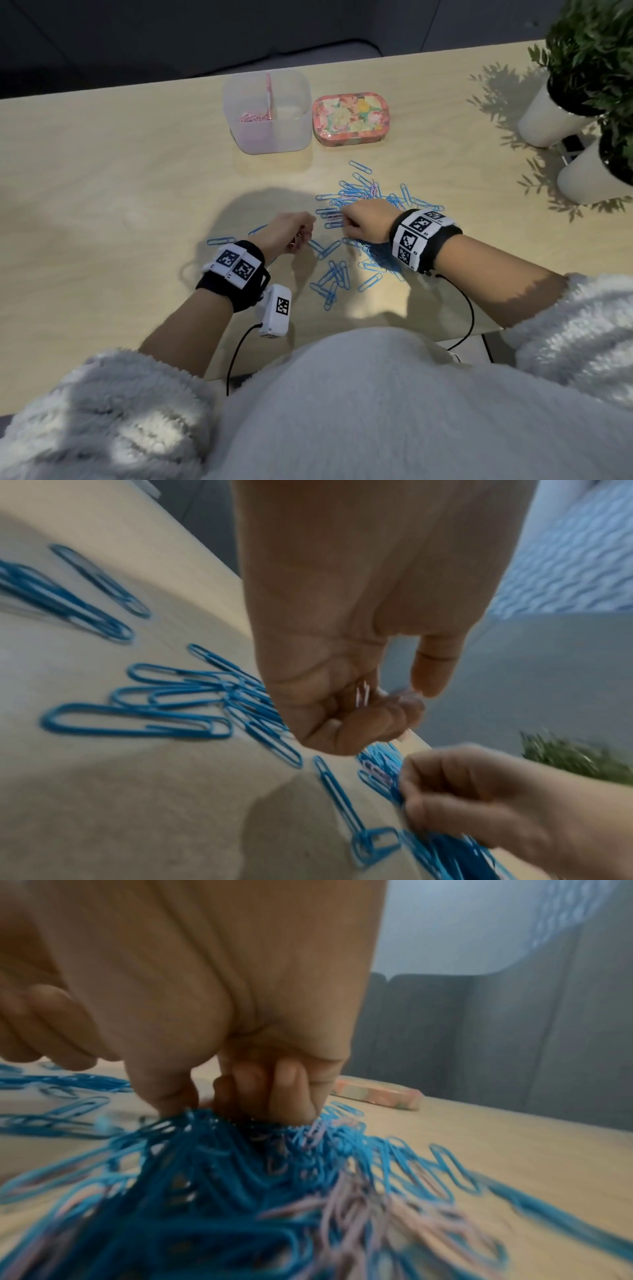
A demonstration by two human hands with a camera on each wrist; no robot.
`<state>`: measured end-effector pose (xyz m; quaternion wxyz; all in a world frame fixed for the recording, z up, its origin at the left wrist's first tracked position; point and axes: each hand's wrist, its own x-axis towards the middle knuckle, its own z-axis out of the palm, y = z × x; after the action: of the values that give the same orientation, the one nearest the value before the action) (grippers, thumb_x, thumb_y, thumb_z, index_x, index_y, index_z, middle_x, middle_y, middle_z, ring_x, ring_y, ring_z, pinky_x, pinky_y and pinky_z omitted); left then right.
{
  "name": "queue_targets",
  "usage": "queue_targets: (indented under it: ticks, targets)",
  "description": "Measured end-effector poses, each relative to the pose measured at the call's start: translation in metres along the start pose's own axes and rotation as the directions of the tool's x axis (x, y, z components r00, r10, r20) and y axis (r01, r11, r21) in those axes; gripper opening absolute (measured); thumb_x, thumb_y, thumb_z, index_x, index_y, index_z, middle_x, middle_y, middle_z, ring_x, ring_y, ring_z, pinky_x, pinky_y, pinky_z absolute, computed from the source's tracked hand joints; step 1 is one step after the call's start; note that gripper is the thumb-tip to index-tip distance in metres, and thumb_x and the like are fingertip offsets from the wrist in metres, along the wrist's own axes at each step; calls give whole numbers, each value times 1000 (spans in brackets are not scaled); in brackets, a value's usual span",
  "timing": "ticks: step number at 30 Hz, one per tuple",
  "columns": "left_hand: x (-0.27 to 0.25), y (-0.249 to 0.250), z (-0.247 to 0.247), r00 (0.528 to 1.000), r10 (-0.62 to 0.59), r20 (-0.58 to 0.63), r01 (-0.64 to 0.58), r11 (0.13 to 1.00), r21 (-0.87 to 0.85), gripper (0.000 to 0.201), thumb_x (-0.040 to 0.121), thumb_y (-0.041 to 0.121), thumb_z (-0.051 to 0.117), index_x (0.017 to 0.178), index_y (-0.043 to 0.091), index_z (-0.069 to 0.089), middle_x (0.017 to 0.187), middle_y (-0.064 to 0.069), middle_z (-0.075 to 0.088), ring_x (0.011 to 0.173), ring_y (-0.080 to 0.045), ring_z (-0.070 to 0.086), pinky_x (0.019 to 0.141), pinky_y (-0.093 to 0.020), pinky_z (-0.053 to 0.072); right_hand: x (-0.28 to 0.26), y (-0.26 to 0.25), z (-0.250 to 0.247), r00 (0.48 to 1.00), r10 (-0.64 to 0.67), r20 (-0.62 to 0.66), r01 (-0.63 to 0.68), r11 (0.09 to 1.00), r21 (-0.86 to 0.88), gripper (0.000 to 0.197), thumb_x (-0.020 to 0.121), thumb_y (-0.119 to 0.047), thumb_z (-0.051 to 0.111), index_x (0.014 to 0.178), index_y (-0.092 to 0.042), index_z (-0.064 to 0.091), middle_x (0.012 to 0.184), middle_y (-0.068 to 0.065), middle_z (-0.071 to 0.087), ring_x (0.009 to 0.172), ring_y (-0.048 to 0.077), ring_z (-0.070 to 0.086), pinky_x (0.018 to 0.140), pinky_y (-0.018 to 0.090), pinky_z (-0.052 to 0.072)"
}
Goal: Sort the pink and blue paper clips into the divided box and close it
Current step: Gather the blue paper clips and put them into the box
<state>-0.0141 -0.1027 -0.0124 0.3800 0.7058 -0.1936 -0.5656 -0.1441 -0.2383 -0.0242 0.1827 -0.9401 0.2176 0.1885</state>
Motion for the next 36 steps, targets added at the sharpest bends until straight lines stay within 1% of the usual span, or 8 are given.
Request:
queue_targets:
  ticks: [5,10,12,16,19,25,31,36]
  targets:
    - [2,-4,26,971,223,83,-232,812,536,27,87,28,60,64,16,53,56,4,43,56,-14,41,56,-26,32,-14,23,-3,916,291,-274,-43,754,656,15,85,-3,51,74,-13,49,69,9,54,58,14,55,57,23,41]
    - [4,-9,49,949,314,27,-207,555,806,19,80,36,62,87,19,64,86,-4,66,89,-28,62,76,-32,45,-43,28,5,904,422,-69,-37,237,971,27,87,7,39,74,-14,49,61,7,50,33,4,47,31,14,34]
    - [3,-9,57,936,352,4,-180,467,866,26,77,41,63,91,19,65,99,-6,69,98,-27,62,78,-32,45,-50,28,14,922,385,-26,-91,283,955,25,88,1,43,70,-14,51,57,4,44,30,3,40,32,13,29]
    - [2,-13,68,922,387,15,-175,381,908,27,77,39,63,94,18,64,103,-6,67,102,-27,61,71,-29,35,-58,26,29,965,248,-88,-153,803,577,17,79,-20,67,67,-22,56,55,-5,49,48,7,47,56,24,38]
    - [0,-17,69,923,383,18,-175,379,909,26,79,39,63,94,18,62,104,-5,65,102,-28,60,71,-30,35,-63,19,33,964,247,-103,-205,928,310,12,76,-33,69,80,-25,61,68,-5,53,71,18,48,67,26,33]
    - [-4,-21,64,926,363,107,-225,300,927,20,86,32,57,100,18,59,111,-4,63,107,-26,57,79,-36,42,-60,22,32,960,262,-93,-195,873,448,16,79,-19,63,66,-23,54,66,-1,57,65,19,52,63,28,39]
    - [-1,-24,42,956,271,112,-230,453,862,15,87,25,58,90,10,59,98,-11,64,93,-28,57,73,-30,39,-50,41,15,934,345,-92,-170,656,735,29,84,-11,62,59,-20,50,57,0,50,47,4,46,55,23,38]
    - [0,-19,26,967,241,83,-209,564,799,7,86,16,55,81,11,54,80,-5,54,76,-25,51,64,-28,36,-38,30,4,945,325,-35,-140,498,856,18,91,2,37,85,-13,47,61,5,53,34,5,48,34,16,35]
